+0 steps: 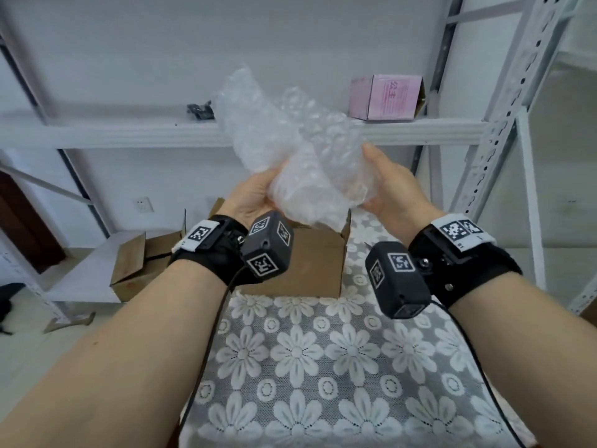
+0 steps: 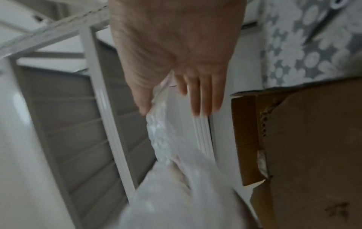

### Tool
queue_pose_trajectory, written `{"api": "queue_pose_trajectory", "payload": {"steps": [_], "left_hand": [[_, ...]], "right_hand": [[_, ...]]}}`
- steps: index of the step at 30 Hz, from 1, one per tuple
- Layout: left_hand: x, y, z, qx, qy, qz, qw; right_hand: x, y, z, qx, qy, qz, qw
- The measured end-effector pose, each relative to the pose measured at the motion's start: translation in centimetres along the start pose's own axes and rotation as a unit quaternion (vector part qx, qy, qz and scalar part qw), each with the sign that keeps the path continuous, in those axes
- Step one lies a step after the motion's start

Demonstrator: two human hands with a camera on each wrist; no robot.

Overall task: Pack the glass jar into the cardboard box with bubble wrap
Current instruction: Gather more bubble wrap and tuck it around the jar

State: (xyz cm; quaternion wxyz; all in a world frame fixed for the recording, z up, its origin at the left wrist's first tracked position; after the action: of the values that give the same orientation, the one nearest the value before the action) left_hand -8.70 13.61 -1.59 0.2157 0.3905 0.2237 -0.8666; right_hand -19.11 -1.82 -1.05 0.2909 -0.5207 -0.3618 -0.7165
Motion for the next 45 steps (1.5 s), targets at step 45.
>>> {"api": "queue_pose_trajectory", "payload": {"steps": [45], "left_hand": [[-0.2, 1.2, -2.1, -0.152, 0.036, -0.004, 0.988]], "right_hand": [[-3.7, 0.2, 3.6, 0.096, -0.297, -0.112, 0.944]]}}
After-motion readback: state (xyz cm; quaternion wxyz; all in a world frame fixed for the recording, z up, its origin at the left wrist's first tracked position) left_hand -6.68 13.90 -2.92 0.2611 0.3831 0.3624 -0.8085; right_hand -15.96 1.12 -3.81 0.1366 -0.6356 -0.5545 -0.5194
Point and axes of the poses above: each hand's wrist, its own y-axis towards the middle knuckle, its own z-axis out of the palm, x = y × z, the point moved 2 cm from there along y, towards the middle knuckle, and after that the axes turned 9 degrees about -z, right-handed, at the moved point
